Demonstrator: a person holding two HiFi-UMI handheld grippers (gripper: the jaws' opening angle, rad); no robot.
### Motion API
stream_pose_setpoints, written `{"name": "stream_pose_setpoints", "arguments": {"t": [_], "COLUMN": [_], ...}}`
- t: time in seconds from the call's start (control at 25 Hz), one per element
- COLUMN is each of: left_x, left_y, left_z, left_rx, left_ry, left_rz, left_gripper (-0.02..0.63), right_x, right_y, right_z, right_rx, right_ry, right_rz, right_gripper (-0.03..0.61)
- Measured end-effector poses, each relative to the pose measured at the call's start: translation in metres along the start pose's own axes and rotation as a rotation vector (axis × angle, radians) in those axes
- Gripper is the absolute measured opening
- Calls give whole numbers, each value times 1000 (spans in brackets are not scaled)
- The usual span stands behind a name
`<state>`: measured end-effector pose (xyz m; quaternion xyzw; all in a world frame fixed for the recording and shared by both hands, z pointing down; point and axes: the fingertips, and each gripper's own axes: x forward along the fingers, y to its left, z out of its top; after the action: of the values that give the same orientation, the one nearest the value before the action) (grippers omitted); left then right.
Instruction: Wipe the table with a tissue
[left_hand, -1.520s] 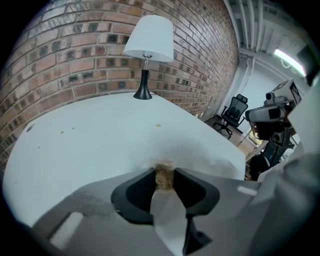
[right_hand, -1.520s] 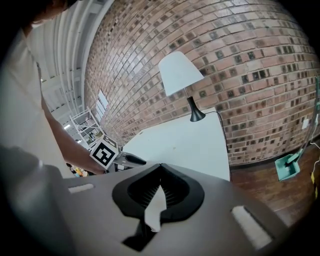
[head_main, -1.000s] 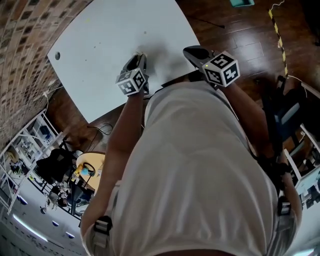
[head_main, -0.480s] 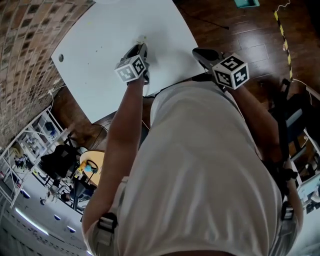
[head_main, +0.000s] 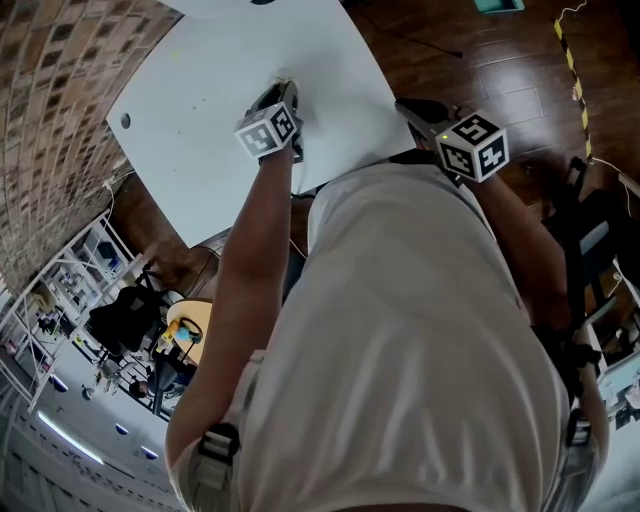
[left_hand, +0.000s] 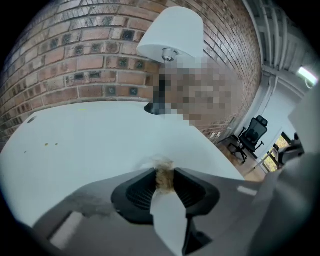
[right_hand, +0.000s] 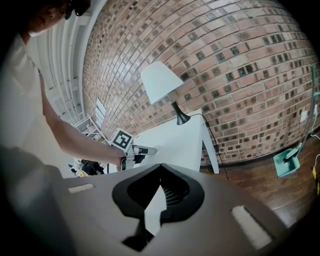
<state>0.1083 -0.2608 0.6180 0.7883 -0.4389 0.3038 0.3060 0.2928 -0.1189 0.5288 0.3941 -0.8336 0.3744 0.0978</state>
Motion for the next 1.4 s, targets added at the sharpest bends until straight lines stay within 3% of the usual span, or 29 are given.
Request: {"name": "stream_pose_setpoints", "arguments": {"t": [0.28,0.4,0.6,0.76,1.0,1.24,1.4], "left_x": [5,5,-23,-60,-93,-117,-118], "left_y": [-1,1,54,69,75,65,57], "left_z": [0,-2,16,23,-9,-27,-39], "left_rx": [29,2,-131,-111,-174,-220,-153], "left_ry": [24,21,-104,-169,-191,-226,-202], "left_rz": [29,43,217,232,271,243,177], "left_gripper": [121,121,118,120,120,123,123], "right_x": [-10,-12,-11,-11,2,21,40], "right_y": [-14,-16,-9,-3,10,19,34], "right_z": [0,1,3,-2,-5,-7,-12], "right_rx": [6,3,-34,-39,-63,-92,-117], "right_ry": [-1,-3,-6,-6,14,51,88], "right_rz": [-10,-7,9,27,87,140,167], "right_gripper": [8,8,8,8,8,8,8]}}
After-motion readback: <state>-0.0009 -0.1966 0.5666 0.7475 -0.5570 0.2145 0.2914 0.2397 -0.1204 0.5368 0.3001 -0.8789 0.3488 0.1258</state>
